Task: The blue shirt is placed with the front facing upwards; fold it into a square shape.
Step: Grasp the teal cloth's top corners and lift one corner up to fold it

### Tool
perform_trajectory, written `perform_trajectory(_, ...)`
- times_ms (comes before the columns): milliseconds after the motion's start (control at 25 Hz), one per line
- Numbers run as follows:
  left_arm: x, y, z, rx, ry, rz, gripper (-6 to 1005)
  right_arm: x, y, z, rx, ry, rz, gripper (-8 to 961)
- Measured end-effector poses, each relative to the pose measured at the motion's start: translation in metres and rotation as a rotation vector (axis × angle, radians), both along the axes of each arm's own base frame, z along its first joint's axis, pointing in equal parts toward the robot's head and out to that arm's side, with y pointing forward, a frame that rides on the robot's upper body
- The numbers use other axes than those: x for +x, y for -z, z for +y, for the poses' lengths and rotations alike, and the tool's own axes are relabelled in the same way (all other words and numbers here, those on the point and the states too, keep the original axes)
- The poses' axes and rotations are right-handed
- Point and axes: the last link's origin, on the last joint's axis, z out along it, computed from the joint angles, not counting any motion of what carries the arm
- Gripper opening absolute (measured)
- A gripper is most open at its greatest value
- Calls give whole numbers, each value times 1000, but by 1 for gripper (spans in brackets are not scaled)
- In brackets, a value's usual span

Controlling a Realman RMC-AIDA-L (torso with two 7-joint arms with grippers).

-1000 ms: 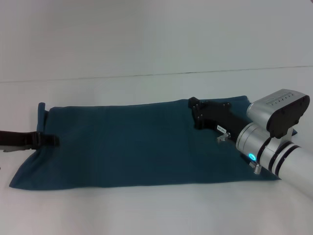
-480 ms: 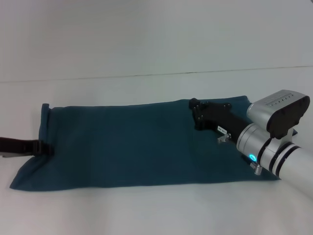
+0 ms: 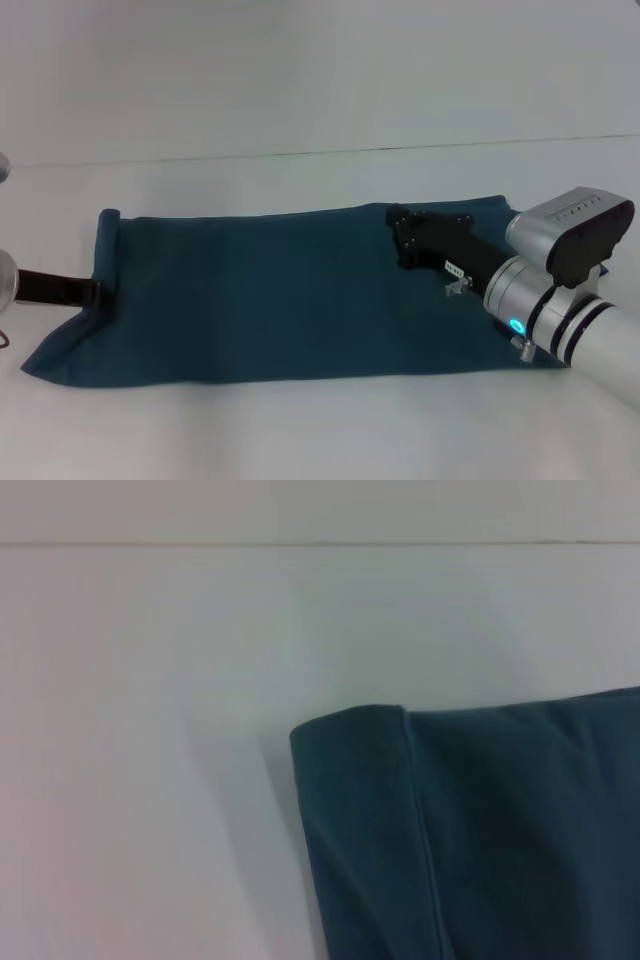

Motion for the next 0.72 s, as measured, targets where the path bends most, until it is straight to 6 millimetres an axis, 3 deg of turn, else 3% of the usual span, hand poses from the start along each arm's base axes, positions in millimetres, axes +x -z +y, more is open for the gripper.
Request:
perform_trajectory(360,1,-5,0,13,9,9,33,1,-1,1,0,9,13,-2)
perform_trajectory(720,8,-13,-3,22,25,-2,6,1,-2,1,3,13,17,-2)
